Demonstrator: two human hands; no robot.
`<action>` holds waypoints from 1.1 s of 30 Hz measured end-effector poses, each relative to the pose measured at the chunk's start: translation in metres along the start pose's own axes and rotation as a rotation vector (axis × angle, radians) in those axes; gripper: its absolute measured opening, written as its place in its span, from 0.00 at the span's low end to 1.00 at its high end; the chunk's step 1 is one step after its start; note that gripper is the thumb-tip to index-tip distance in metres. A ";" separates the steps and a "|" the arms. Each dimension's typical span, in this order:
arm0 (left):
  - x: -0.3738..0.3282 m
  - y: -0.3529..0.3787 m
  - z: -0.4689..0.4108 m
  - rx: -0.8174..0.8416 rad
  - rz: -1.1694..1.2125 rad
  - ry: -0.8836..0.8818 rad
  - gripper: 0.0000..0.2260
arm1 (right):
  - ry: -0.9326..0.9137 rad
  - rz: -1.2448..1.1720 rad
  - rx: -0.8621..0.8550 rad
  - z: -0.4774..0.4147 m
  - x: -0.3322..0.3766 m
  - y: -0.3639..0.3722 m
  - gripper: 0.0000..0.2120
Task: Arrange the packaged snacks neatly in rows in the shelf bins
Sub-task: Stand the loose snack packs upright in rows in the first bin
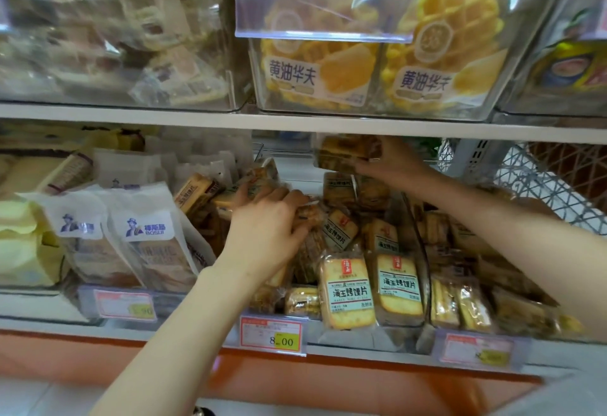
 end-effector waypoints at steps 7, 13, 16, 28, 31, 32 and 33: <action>-0.023 0.004 -0.005 0.024 0.019 -0.013 0.13 | -0.325 0.398 -0.045 0.056 -0.008 -0.034 0.17; -0.042 0.009 -0.010 0.063 0.181 -0.064 0.22 | -0.379 0.235 -0.066 0.079 -0.012 -0.043 0.17; -0.042 0.023 -0.013 0.180 0.386 -0.209 0.32 | -0.445 0.058 -0.098 0.087 -0.002 -0.049 0.15; -0.050 0.021 -0.020 0.217 0.699 -0.117 0.28 | 0.045 -0.231 0.274 0.093 -0.040 -0.028 0.39; -0.049 0.015 -0.022 0.136 0.676 -0.093 0.28 | 0.059 -0.191 0.308 0.096 -0.039 -0.020 0.40; -0.048 0.013 -0.022 0.103 0.647 -0.089 0.28 | 0.060 -0.183 0.299 0.095 -0.036 -0.020 0.41; -0.047 0.011 -0.022 0.069 0.617 -0.097 0.28 | 0.067 -0.194 0.272 0.094 -0.032 -0.022 0.40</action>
Point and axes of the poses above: each hand's wrist, its own z-axis away from the middle knuckle, its own y-axis out of the palm, x = y × z, the point moved 10 cm from there along -z, towards the middle knuckle, and after that the axes turned 10 degrees about -x, right-handed, at the moved point
